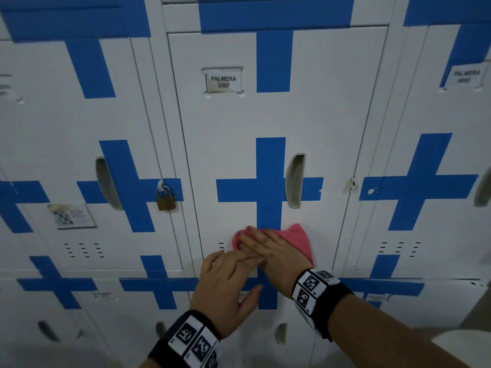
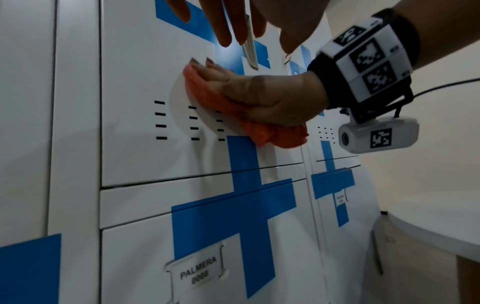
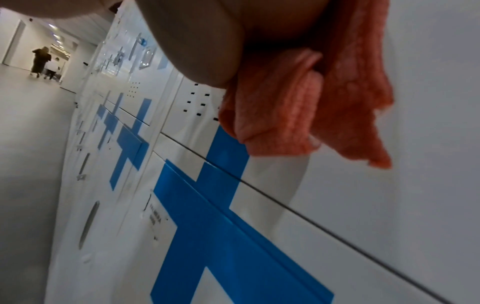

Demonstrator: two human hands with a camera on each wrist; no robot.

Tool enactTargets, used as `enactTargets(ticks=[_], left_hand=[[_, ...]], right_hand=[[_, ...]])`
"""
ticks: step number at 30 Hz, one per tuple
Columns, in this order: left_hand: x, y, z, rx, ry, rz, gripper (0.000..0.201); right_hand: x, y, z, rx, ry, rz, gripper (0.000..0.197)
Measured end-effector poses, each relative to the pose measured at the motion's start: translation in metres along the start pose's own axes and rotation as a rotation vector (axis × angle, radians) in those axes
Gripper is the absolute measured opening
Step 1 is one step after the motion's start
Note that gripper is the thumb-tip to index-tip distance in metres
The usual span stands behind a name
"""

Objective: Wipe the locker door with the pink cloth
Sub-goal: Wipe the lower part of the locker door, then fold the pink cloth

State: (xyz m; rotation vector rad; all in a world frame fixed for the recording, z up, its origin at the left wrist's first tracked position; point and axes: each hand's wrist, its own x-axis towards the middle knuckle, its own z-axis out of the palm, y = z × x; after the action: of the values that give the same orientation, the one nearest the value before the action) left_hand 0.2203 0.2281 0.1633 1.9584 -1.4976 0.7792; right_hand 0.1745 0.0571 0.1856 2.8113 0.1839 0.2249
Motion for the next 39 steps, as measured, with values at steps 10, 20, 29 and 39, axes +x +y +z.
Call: enactTargets(ticks=[10, 20, 29, 39], left_hand=[[0.008, 0.024, -0.016, -0.125, -0.084, -0.164, 0.054], [0.016, 0.077, -0.048, -0.649, -0.166, -0.464, 0.075], [0.008, 0.122, -0.06, -0.702, -0.232, -0.492, 0.041], [0.015, 0.21, -0.034, -1.197, -0.358, -0.572, 0.028]], right_hand=[[-0.035, -0.001, -0.04, 0.81, 0.213, 0.197, 0.029], [-0.104, -0.009, -0.107, 0.979, 0.275, 0.241, 0.035], [-0.185, -0.022, -0.136, 1.023, 0.452, 0.354, 0.034], [-0.311, -0.026, -0.118, 0.919, 0.618, 0.769, 0.027]])
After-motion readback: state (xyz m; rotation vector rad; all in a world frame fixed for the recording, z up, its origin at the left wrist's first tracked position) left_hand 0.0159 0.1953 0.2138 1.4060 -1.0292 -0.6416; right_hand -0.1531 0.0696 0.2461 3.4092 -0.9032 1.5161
